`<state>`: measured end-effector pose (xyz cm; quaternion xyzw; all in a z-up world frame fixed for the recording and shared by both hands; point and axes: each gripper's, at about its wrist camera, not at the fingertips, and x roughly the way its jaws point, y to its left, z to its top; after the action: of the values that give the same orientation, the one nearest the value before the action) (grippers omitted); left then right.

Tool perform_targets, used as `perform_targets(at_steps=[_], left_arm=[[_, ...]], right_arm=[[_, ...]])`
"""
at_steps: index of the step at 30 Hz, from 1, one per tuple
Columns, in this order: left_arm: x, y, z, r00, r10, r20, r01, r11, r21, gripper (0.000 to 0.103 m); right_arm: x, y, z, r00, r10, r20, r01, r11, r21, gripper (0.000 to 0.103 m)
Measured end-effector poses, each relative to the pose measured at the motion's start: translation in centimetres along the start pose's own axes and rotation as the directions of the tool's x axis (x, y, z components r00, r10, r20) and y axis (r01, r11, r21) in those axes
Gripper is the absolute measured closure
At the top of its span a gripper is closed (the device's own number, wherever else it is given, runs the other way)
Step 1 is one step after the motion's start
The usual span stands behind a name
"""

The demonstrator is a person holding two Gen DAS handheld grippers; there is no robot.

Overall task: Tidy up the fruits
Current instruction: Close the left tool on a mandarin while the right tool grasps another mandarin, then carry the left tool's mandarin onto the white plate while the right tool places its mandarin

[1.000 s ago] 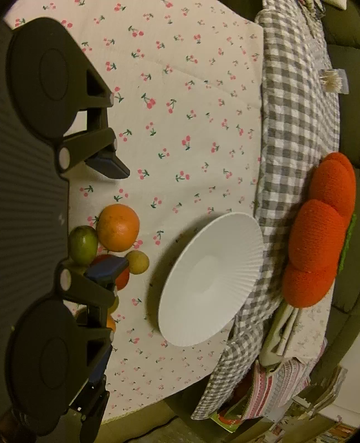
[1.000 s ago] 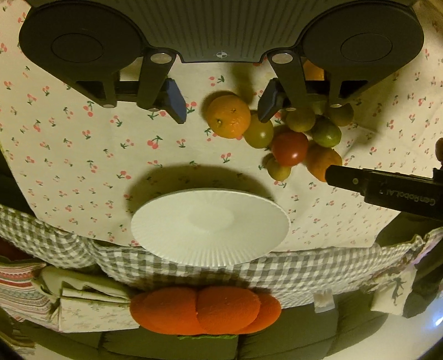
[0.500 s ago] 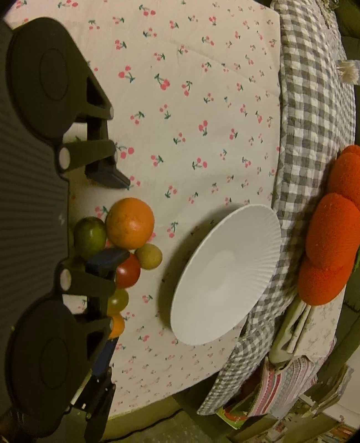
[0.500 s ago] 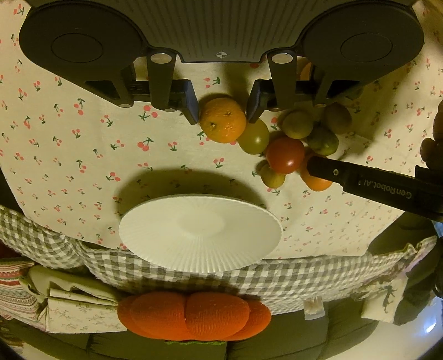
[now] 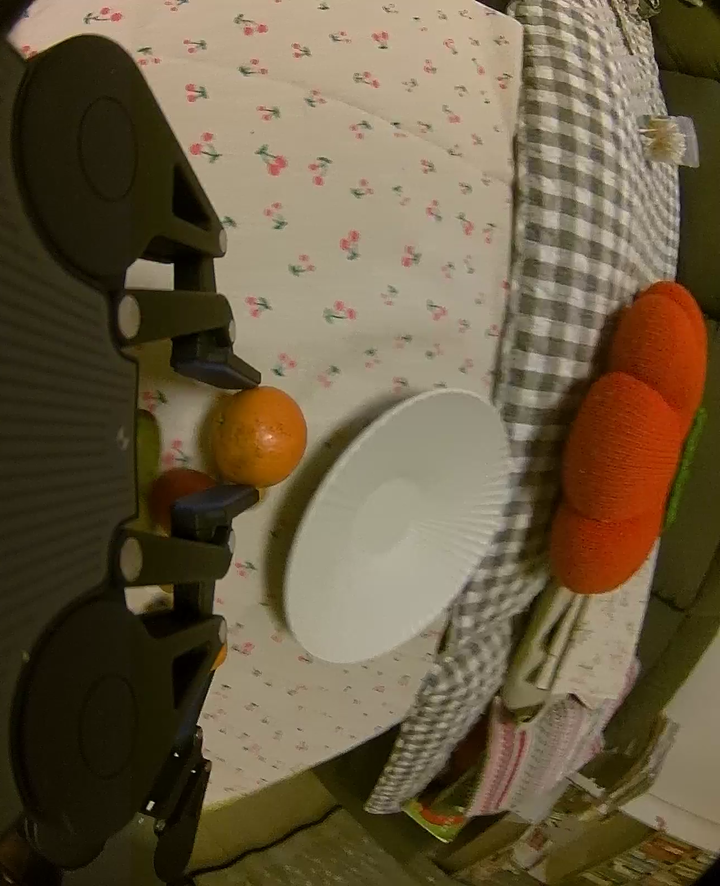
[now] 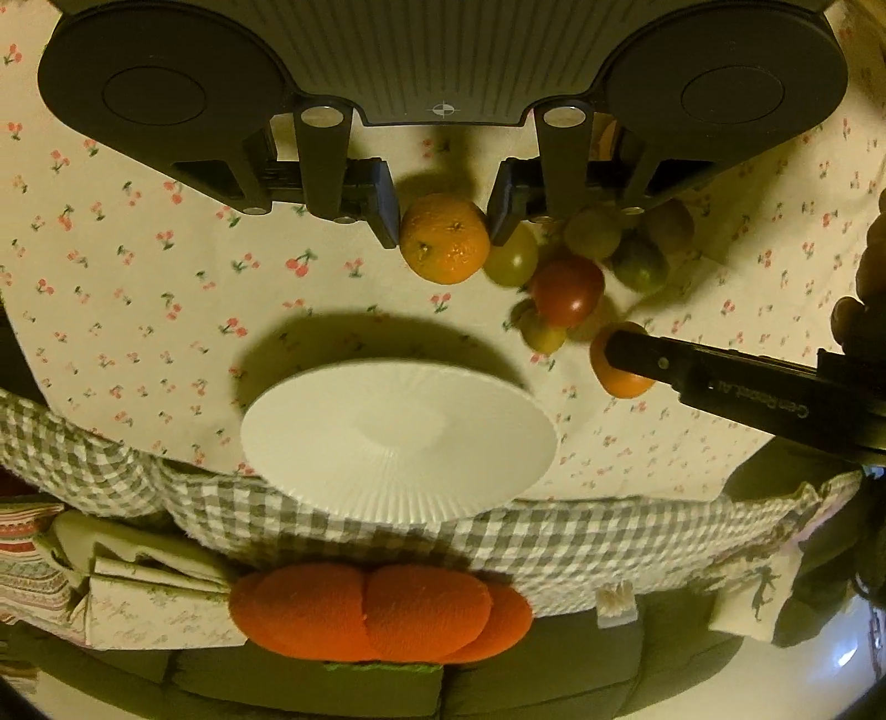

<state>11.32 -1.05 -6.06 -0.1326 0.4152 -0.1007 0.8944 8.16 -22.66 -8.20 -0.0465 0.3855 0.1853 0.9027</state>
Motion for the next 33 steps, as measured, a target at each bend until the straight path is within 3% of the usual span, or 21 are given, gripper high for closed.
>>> perform_targets(at_steps=[9, 27, 33], left_arm=[[0.2, -1.9, 2.6, 0.994, -0.056, 0.089, 0.057, 0.998, 0.000, 0.067], [5.4, -3.2, 3.9, 0.997, -0.031, 0.075, 0.031, 1.000, 0.001, 0.071], [4.4, -2.8, 4.4, 0.996, -0.052, 0.073, 0.055, 0.998, -0.043, 0.064]], right_arm=[[0.1, -1.1, 3.3, 0.997, -0.022, 0.077, 0.020, 0.999, 0.032, 0.070], [5.6, -1.4, 5.8, 0.996, -0.073, 0.058, 0.072, 0.997, 0.008, 0.070], [5.0, -2.2, 5.5, 0.995, -0.070, 0.067, 0.068, 0.997, 0.036, 0.062]])
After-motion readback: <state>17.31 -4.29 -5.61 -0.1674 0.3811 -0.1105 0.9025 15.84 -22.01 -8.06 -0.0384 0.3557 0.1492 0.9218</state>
